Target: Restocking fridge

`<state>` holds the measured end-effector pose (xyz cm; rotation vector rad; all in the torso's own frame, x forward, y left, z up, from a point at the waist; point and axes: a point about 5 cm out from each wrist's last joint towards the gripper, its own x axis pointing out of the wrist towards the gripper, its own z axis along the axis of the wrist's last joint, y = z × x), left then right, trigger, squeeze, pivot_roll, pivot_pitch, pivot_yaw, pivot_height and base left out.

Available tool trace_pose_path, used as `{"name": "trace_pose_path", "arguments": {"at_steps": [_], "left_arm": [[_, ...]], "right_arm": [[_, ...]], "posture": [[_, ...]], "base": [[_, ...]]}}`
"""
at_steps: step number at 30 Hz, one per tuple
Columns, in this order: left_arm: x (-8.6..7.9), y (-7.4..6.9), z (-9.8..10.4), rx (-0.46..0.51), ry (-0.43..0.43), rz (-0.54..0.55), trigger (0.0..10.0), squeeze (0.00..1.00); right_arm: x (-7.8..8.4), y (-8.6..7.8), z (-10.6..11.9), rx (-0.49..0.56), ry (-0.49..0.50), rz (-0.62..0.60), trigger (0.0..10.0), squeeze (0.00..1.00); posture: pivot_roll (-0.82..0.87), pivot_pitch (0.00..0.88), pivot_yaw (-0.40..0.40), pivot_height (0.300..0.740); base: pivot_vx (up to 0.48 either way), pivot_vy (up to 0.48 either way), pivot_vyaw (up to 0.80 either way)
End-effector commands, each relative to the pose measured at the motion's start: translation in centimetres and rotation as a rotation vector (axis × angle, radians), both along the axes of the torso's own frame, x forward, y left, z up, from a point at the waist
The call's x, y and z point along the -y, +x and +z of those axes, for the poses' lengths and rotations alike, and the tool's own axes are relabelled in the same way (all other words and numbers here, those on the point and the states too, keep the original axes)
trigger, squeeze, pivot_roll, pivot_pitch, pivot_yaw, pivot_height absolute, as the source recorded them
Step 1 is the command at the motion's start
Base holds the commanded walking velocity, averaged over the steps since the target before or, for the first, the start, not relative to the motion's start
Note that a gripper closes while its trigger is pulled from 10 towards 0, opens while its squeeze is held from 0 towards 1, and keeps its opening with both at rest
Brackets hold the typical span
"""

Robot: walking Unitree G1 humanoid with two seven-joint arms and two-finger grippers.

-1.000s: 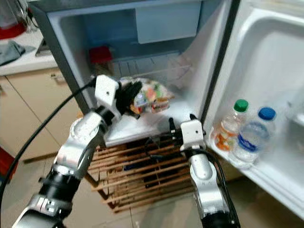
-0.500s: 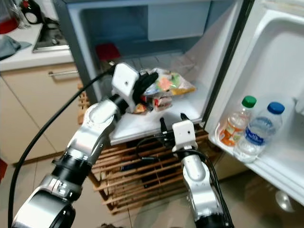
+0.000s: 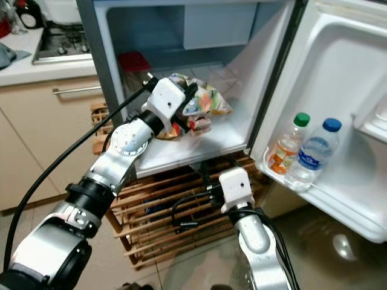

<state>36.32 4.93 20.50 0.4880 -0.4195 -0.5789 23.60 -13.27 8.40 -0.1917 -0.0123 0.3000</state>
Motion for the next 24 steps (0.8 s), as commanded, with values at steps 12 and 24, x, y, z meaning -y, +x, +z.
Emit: {"name": "trace_pose_path", "arguments": {"at_steps": [12, 24], "left_arm": [[-3.6, 0.8, -1.9, -0.291, -0.358, 0.073, 10.0, 0.0], [-4.7, -8.1, -4.6, -0.547, -0.536, 0.001, 10.0, 0.0]], "right_arm": [[0.6, -0.8, 1.4, -0.051, 0.155, -0.111, 10.0, 0.06], [0.8, -0.4, 3.4, 0.025, 0.154, -0.135, 10.0, 0.07]], "posture": [[-0.27, 0.0, 0.019, 0.74], [-0.19, 0.0, 0.035, 0.74]], "base": [[0.0, 0.0, 0.0], [0.0, 0.0, 0.0]]}}
